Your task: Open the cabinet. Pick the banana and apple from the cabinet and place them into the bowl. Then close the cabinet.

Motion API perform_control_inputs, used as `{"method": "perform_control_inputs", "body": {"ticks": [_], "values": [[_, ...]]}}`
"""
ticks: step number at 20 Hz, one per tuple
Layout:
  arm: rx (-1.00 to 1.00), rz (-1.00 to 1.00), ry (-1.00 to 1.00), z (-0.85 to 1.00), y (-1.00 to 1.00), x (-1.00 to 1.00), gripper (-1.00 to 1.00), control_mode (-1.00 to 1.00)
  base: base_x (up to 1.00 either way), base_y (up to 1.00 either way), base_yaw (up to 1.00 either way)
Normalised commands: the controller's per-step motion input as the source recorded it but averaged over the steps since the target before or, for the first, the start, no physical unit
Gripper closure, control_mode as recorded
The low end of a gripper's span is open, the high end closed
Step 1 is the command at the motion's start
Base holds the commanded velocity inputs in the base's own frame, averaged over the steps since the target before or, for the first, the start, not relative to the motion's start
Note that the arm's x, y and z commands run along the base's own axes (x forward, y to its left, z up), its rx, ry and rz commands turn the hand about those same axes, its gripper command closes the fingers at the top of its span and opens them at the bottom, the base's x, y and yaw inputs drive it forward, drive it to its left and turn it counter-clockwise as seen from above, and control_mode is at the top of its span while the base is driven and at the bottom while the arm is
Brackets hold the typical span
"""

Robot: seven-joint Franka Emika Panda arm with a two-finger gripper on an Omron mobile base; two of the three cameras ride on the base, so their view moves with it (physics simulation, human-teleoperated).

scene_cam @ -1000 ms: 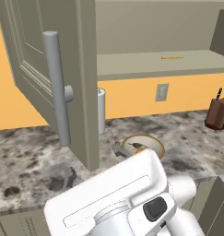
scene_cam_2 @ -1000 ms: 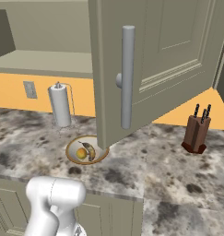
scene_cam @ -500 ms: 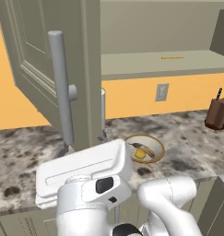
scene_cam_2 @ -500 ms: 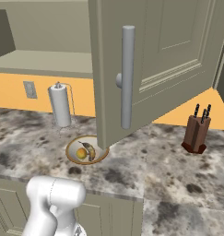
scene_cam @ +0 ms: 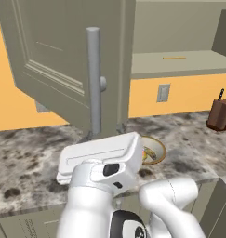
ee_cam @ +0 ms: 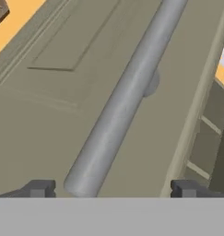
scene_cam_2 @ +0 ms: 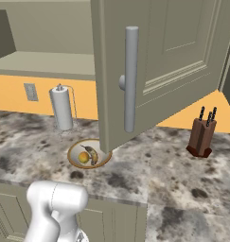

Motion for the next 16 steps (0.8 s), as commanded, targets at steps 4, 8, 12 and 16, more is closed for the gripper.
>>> {"method": "perform_control_inputs", "body": {"ticks": [4, 8, 12, 16], "values": [[0.0, -0.19, -0.02, -0.32, -0.7, 1.0, -1.0, -1.0, 0.0, 0.0, 0.0], [0.0, -0.16, -0.02, -0.28, -0.71, 1.0, -1.0, -1.0, 0.0, 0.0, 0.0], [0.0, -0.1, 0.0, -0.39, -0.61, 1.0, -1.0, -1.0, 0.0, 0.0, 0.0], [0.03, -0.1, 0.0, -0.33, -0.64, 1.0, -1.0, -1.0, 0.0, 0.0, 0.0]]}}
